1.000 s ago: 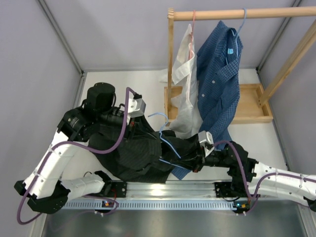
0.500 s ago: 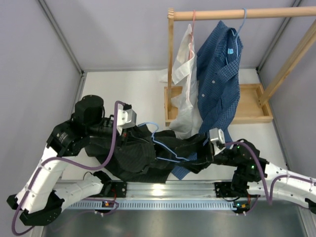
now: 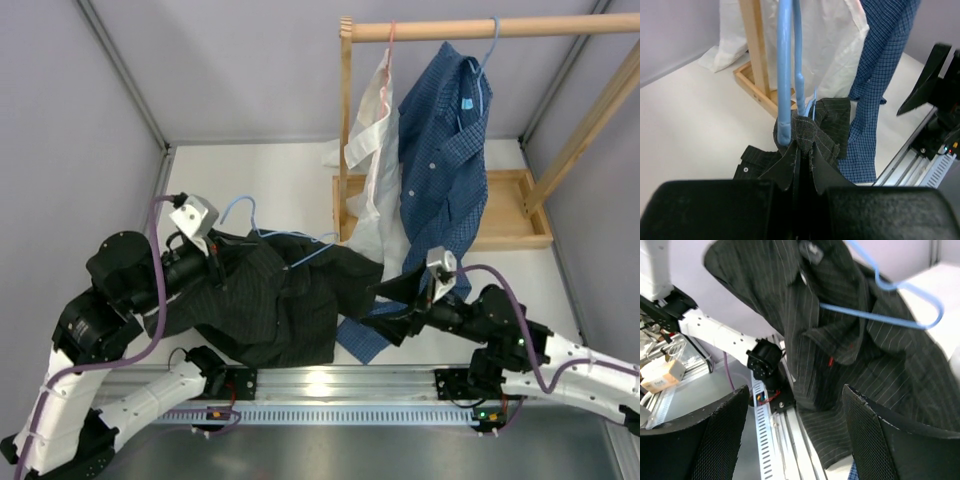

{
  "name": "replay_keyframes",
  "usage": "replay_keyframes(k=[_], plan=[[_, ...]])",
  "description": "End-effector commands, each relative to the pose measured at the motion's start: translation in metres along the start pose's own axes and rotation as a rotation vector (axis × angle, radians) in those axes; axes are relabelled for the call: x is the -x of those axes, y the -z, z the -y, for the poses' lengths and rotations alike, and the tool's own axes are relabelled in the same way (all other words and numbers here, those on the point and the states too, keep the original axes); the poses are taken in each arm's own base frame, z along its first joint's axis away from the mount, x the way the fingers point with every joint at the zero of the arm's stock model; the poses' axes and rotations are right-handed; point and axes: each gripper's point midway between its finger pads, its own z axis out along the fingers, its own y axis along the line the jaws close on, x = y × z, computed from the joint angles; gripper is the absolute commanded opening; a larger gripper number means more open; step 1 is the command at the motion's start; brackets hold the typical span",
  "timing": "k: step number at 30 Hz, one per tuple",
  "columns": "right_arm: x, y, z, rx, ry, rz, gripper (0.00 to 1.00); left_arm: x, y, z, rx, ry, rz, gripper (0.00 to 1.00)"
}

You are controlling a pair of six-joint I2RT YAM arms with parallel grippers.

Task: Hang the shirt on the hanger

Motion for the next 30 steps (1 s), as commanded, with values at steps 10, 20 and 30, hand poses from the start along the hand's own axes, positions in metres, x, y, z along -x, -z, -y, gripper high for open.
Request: replay_keyframes(k=[10,20,30], plan=[[-0.005,-0.108,0.035,-0.168,-0.143,0.072,0.72,0.042,0.03,-0.005,0.083,0.15,0.202,0.0],[-0.002,-0.157,0.035,-0.13,-0.098,0.104,0.62,0.041,0.042,0.01,0.014,0.193,0.224,0.0],[-0.038,-0.156,0.036,-0.097,-0.153,0.054,0.59,0.058,0.06,-0.001,0.086,0.204,0.291,0.0]])
